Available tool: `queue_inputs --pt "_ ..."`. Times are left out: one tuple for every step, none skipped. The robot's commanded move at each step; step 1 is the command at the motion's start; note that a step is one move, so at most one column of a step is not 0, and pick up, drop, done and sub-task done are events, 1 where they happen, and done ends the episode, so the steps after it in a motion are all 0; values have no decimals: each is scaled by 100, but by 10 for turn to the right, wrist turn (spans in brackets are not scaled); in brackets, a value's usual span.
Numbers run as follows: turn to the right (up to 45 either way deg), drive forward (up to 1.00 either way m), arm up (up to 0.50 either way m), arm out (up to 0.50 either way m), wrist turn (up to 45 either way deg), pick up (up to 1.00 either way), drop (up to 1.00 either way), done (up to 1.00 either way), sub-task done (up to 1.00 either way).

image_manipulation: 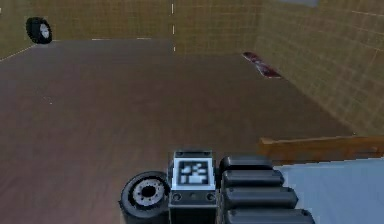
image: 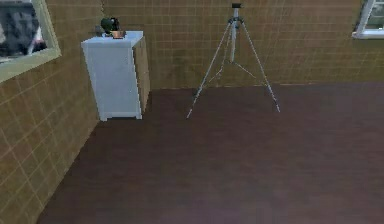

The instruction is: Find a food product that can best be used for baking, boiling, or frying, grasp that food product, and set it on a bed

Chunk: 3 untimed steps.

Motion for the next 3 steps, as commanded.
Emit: queue_inputs --pt "-450 0 0 0 0 0 0 0 0" --pt "-450 0 0 0 0 0 0 0 0" --pt "-90 0 0 0 0 0 0 0 0"
